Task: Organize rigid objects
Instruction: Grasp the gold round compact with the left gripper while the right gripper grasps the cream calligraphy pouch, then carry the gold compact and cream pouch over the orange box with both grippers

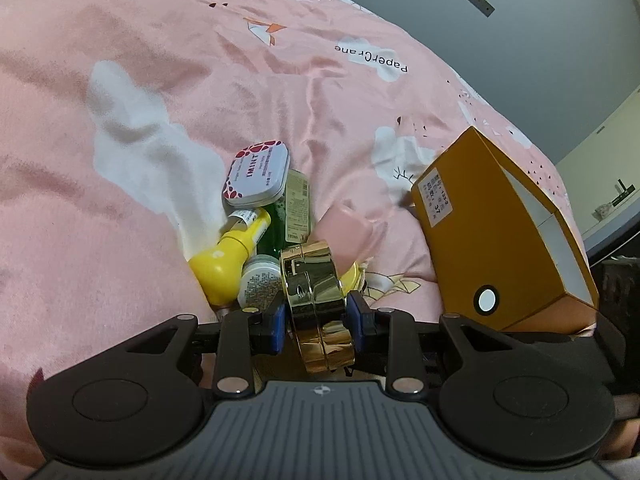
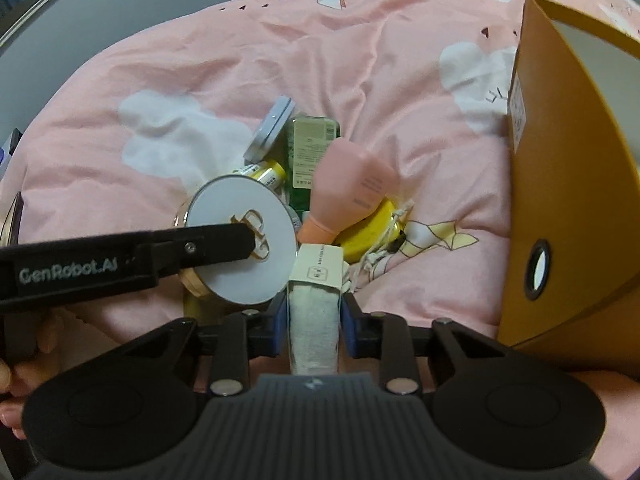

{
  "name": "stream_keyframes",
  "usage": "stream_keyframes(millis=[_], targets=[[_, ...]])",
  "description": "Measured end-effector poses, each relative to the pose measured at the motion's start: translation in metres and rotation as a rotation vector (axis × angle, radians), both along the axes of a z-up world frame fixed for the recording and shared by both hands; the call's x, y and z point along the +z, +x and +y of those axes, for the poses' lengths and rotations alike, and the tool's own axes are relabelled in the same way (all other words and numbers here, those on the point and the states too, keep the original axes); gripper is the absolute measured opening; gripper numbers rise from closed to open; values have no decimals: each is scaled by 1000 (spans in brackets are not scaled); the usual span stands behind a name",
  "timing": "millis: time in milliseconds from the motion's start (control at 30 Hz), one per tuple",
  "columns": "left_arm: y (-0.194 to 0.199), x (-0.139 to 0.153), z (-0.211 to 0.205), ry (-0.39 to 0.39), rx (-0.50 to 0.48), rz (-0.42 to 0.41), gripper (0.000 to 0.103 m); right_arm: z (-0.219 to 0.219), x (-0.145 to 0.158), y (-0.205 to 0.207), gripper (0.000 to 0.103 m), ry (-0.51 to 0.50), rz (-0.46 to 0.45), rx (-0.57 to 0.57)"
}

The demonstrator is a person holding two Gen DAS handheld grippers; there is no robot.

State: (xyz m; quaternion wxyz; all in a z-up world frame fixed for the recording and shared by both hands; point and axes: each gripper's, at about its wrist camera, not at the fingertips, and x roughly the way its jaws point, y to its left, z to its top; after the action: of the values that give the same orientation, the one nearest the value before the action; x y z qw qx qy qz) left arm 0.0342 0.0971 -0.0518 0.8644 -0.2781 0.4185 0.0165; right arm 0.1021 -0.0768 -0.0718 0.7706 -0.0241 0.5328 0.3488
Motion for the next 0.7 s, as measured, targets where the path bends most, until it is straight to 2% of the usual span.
stream_keyframes(millis=[133, 200, 333, 533, 700], targets=[[0, 0, 0, -1, 7, 2, 35, -4, -13, 11, 24, 32, 64, -51], [-1, 1, -1, 2, 12, 1, 35, -6, -11, 11, 24, 40, 63, -54], [-1, 6, -3, 23, 10, -11, 33, -10, 5, 2, 23, 50, 3, -24], [-2, 24, -8, 78, 17, -47, 31, -34, 36, -2, 23, 91, -85, -48], [2, 49, -14, 69, 1, -112, 31, -54, 66, -3, 23, 159, -152, -50]])
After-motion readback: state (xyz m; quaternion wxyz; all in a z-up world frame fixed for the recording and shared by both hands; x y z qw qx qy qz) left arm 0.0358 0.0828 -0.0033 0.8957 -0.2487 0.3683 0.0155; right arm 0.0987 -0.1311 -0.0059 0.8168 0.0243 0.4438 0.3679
